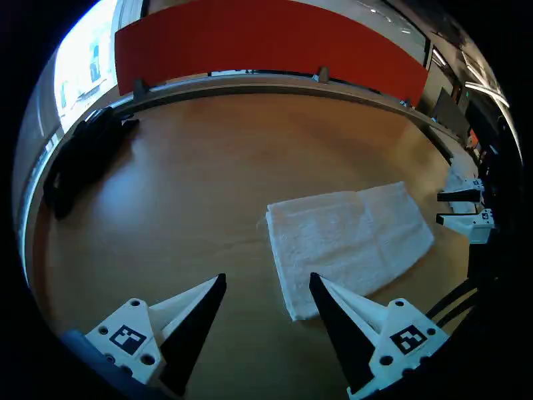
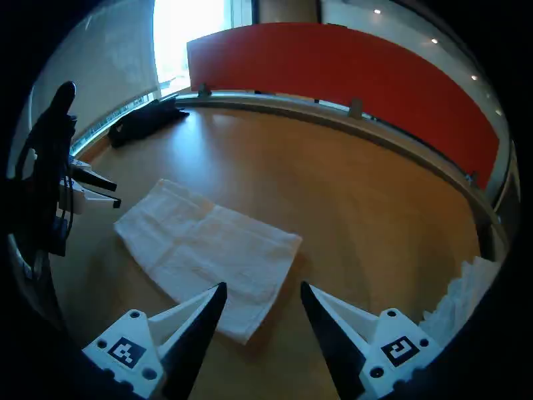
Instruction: Fold towel
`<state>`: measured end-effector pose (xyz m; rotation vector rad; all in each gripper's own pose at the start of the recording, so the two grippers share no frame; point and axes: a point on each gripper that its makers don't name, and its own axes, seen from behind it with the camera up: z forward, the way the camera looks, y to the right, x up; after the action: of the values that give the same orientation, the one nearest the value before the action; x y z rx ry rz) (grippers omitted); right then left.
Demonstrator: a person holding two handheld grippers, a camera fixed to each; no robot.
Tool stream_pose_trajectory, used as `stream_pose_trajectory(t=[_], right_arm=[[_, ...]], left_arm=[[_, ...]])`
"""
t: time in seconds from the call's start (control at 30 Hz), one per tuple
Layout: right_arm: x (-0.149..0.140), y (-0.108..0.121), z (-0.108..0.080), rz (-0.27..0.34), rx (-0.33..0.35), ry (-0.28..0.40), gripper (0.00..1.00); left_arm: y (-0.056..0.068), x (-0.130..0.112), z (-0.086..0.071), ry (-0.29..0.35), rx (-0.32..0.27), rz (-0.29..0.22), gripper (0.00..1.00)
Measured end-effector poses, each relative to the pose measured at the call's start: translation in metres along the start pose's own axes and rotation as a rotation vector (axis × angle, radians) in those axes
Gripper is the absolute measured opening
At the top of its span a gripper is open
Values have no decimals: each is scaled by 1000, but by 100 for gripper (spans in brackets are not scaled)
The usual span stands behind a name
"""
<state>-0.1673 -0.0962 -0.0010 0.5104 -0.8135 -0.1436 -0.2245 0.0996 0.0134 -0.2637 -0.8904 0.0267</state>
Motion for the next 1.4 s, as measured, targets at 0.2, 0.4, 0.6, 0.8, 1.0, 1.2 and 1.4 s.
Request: stream_pose_trajectory(t=[0.2,0.4,0.6,0.8,1.0,1.2,1.4], right_arm=[[-9,-3,-5,-5,5,-8,85],[-15,-6,-6,-16,14,-18,85],[-33,-11,-5,-43,28,-48,85],[-53,-18,-5,-76,48,-85,83],[-68,-23,-5,-94,78,-130,68],[-70,-18,-2,-89,80,-136,55],[-72,-19,0,-114,99,-151,47]], left_arm=[[0,-11,-9,-4,4,-23,93],[-2,-12,-14,0,10,-33,93],[-2,-19,-20,-1,15,-44,93],[-3,-33,-27,-14,23,-47,93],[-3,-45,-34,-23,27,-56,93],[-2,-52,-41,-25,25,-71,93],[-2,-58,-47,-27,26,-74,93]])
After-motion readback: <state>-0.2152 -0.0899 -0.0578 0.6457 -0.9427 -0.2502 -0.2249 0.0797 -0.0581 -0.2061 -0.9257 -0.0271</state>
